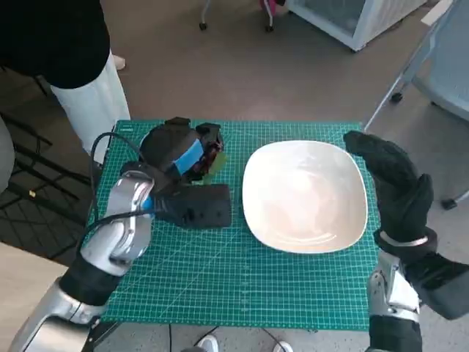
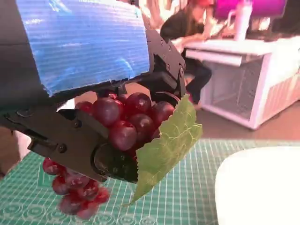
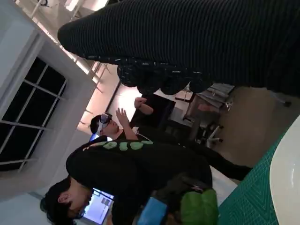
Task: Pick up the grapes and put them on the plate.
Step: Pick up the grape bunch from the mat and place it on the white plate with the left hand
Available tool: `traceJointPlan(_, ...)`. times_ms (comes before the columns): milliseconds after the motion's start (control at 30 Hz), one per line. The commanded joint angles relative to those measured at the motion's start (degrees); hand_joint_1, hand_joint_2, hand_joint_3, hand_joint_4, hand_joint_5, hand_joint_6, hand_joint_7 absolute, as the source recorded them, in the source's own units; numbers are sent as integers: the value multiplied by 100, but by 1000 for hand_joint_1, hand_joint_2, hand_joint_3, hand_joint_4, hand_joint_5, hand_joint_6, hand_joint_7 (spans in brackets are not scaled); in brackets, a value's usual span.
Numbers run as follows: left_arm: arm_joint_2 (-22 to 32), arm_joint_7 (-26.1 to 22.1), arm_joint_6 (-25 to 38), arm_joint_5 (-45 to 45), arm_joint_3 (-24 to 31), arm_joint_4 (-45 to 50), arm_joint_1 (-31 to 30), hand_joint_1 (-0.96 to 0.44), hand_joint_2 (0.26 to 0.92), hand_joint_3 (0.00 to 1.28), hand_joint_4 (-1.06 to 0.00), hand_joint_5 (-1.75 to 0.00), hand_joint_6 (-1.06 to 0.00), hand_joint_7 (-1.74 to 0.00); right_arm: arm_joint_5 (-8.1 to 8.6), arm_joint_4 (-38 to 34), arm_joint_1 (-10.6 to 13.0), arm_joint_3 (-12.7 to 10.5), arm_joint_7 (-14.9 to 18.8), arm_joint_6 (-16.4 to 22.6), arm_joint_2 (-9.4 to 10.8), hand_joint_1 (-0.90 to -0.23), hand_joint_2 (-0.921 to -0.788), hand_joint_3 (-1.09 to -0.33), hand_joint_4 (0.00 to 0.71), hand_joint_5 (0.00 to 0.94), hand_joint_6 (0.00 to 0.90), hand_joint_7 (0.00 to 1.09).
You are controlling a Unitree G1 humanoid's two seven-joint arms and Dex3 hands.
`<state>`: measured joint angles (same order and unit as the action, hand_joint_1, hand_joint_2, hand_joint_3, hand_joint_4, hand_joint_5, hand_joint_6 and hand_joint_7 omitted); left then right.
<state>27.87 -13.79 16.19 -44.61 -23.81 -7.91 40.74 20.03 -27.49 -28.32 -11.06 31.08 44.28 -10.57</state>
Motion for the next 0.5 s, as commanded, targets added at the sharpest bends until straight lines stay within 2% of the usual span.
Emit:
traceJointPlan(33,47,-64,17,-117,93,178,-71,2,919,61,-697,-1256,-652,-1039,-9,-85,19,1,-29,-1,48,-583,-921,-681,199,1,-1,378)
traceJointPlan(500,-219,-216,-42,-225,-20,127,115,2,918,52,-703,-1249,-673,-1021,74,-112,11,-35,40,13,3,-576,-921,-680,200,1,-1,379)
